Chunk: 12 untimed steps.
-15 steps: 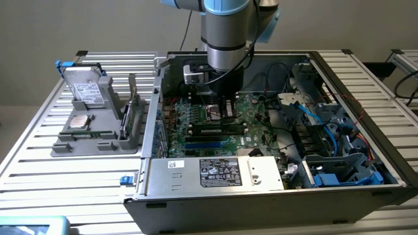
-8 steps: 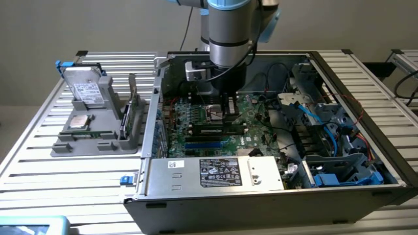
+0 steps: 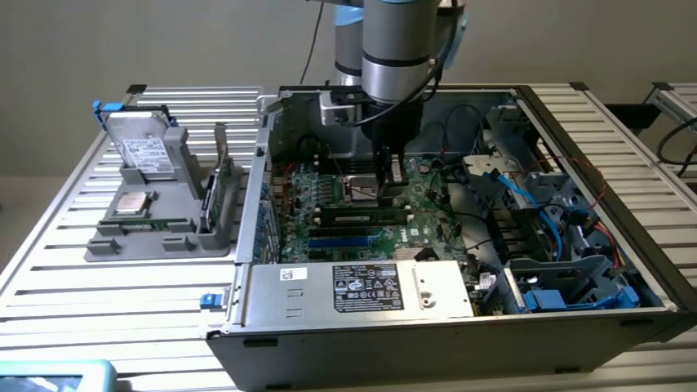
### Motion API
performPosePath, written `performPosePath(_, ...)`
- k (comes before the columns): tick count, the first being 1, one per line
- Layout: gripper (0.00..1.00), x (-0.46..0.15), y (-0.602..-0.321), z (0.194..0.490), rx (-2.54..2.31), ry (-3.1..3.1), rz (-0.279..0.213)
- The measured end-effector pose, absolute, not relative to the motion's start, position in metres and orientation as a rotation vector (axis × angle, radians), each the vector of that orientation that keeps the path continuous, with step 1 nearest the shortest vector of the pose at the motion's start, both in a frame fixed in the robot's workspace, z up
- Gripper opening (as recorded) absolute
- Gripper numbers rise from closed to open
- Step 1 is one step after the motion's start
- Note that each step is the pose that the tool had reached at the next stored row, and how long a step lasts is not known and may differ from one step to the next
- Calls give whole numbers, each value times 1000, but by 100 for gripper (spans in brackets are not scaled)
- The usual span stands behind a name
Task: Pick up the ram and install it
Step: 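Insert the ram into the slot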
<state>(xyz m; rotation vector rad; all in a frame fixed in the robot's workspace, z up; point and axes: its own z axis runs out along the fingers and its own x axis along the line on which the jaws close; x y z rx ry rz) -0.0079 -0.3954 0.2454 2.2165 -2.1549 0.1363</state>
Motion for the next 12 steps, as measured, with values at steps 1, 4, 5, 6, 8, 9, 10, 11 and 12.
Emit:
performPosePath(1, 22, -5, -395, 247, 2215, -2154, 133)
performPosePath(4, 22, 5, -396, 253, 2213, -2151, 127)
performPosePath(5, 22, 7, -396, 254, 2212, -2150, 125)
performPosePath(6, 22, 8, -396, 254, 2211, -2148, 120)
performPosePath(8, 22, 8, -396, 254, 2210, -2147, 117)
performPosePath(9, 22, 8, -396, 254, 2210, -2146, 117)
performPosePath(10, 22, 8, -396, 255, 2210, -2146, 117)
performPosePath(11, 22, 8, -396, 255, 2210, -2146, 117)
performPosePath(12, 22, 8, -396, 255, 2210, -2146, 117)
